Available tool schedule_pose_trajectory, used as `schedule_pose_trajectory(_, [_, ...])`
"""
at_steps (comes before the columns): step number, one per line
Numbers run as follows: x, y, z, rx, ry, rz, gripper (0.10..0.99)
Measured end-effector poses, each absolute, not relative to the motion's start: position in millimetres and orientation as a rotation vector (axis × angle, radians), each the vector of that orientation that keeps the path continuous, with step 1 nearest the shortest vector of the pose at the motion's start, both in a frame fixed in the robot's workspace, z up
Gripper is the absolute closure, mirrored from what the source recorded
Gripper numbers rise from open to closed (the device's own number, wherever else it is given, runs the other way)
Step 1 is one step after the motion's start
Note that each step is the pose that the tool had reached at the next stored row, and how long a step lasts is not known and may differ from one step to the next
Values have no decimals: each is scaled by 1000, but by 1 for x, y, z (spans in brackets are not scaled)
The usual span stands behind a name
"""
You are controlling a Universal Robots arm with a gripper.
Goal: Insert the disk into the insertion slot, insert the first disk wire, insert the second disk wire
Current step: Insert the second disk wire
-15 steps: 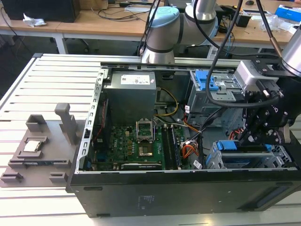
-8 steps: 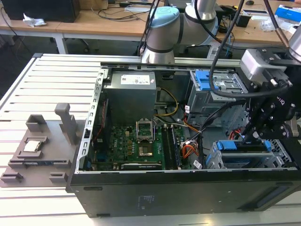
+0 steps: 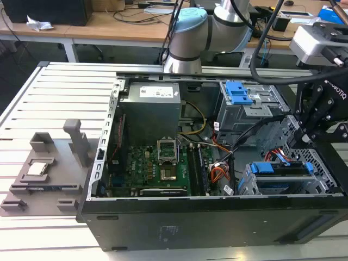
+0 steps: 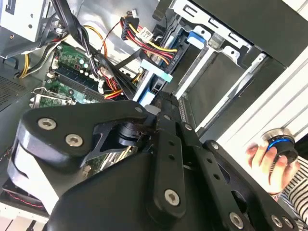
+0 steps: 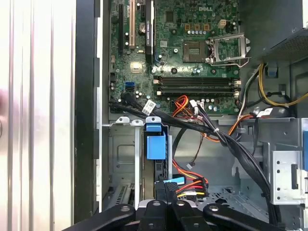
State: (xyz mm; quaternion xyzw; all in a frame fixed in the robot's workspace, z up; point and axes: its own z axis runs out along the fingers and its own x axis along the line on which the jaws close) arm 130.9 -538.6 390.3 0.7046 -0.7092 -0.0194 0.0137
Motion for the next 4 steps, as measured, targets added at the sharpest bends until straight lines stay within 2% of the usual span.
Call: schedule_pose_trajectory(4, [131, -539, 391, 2195, -2209, -60, 980])
